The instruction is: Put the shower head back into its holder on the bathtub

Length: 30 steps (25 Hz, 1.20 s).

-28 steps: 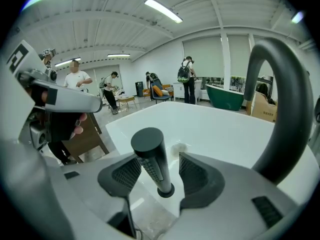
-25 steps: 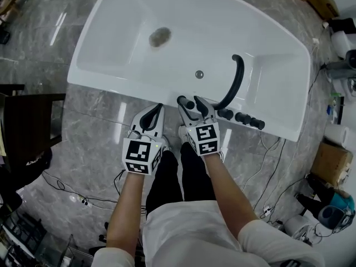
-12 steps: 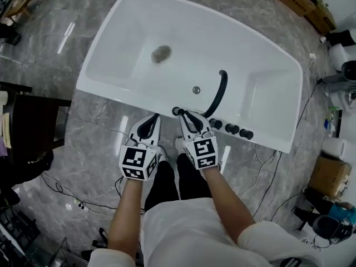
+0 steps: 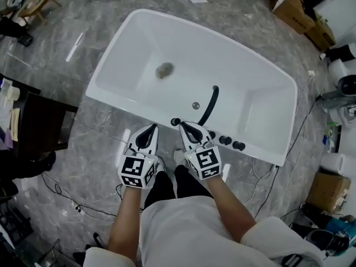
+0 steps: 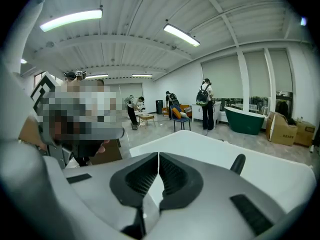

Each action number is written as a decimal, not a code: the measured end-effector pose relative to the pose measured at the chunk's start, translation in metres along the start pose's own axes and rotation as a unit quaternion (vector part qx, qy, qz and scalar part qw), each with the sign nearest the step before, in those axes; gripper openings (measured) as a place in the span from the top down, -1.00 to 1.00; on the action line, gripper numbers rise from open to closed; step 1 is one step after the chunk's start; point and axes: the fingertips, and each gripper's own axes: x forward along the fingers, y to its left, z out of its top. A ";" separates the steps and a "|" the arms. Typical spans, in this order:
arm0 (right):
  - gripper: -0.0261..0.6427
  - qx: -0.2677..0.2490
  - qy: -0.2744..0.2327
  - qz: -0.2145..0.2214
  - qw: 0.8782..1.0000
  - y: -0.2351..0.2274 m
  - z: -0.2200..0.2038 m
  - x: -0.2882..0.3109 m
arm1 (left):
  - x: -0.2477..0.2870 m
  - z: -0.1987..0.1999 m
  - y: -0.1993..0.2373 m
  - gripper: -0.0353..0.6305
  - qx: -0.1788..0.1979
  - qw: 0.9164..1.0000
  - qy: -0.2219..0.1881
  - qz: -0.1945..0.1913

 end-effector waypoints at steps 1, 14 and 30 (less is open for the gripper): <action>0.86 -0.004 -0.004 0.002 1.000 0.001 0.006 -0.003 | -0.003 0.003 0.000 0.87 0.000 1.000 -0.003 0.002; 0.85 -0.008 -0.054 0.023 0.998 0.002 0.070 -0.051 | -0.029 0.042 -0.025 0.87 0.031 0.999 -0.023 -0.002; 0.86 -0.016 -0.119 0.017 0.993 -0.011 0.134 -0.087 | -0.058 0.107 -0.016 0.86 0.053 0.994 -0.090 0.021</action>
